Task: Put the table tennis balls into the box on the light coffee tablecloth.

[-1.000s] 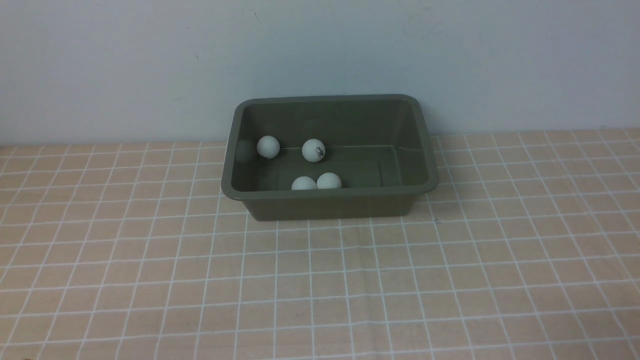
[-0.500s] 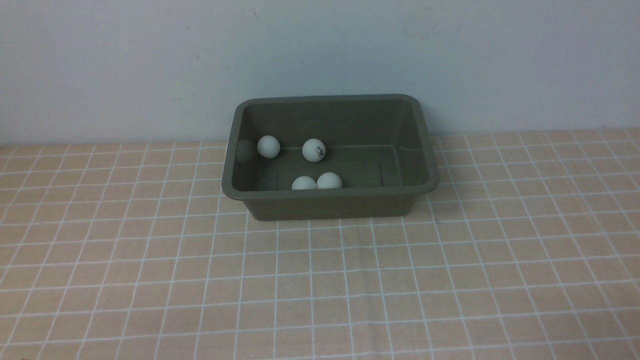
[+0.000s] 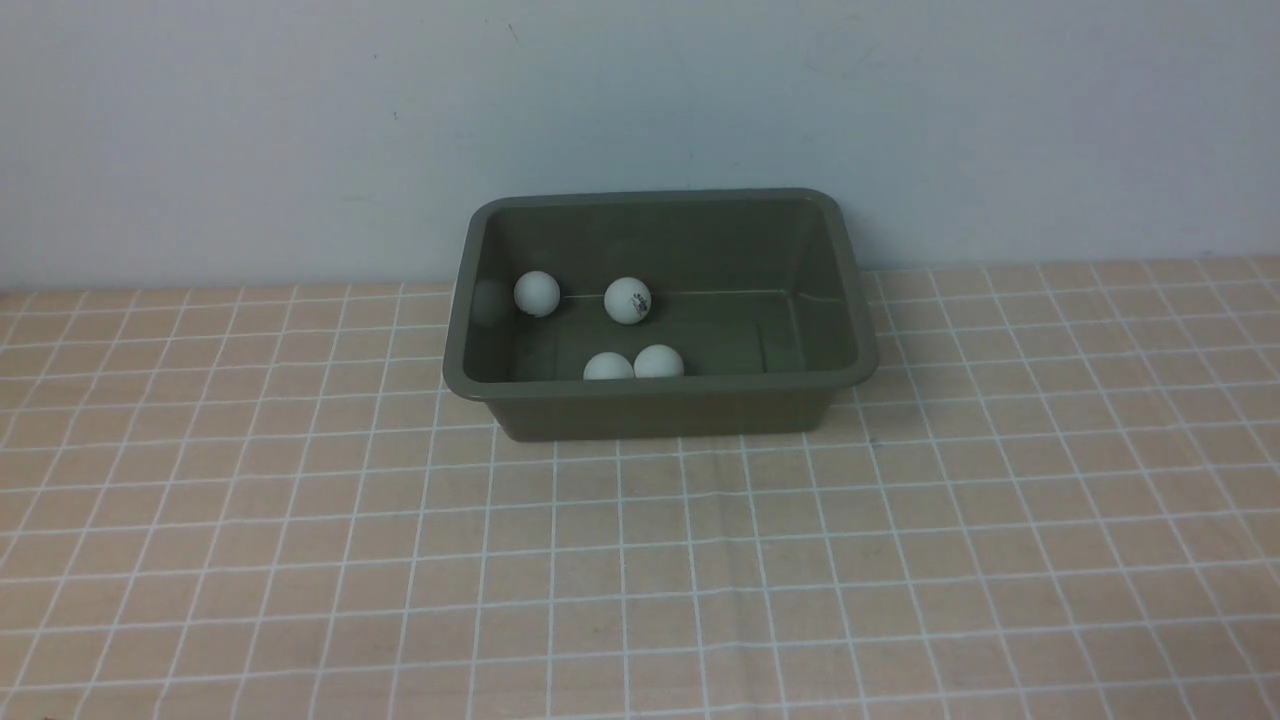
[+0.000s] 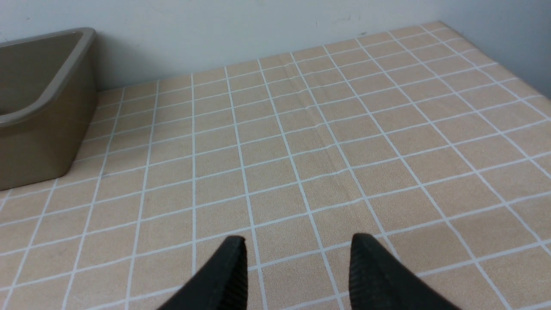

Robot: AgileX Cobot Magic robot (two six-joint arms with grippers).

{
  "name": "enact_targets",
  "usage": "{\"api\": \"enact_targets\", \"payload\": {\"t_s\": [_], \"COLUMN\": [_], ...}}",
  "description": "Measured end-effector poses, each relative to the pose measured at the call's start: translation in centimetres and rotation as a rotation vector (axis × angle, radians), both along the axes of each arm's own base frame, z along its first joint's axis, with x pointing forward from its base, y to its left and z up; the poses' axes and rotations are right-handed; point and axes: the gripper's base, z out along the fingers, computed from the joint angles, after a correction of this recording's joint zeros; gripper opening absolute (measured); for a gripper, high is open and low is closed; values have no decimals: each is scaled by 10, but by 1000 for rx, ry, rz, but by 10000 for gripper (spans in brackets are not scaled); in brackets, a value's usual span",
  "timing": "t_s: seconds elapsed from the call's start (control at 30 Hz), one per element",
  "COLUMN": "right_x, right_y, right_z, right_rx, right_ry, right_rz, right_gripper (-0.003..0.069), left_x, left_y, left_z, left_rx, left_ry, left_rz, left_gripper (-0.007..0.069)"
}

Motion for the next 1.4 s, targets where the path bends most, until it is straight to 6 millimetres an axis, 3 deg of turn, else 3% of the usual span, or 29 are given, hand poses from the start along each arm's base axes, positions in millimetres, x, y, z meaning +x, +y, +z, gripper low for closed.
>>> {"api": "enact_targets", "payload": {"t_s": [1.4], "right_x": [-1], "right_y": [0], "right_z": [1], "right_rx": [-5], "right_ry": [-19], "right_rz": [1], "right_gripper": [305], "left_x": [0], "left_y": [0], "left_z": [0], "left_rx": [0], "left_ry": [0], "left_rz": [-1], "left_gripper": [66]}}
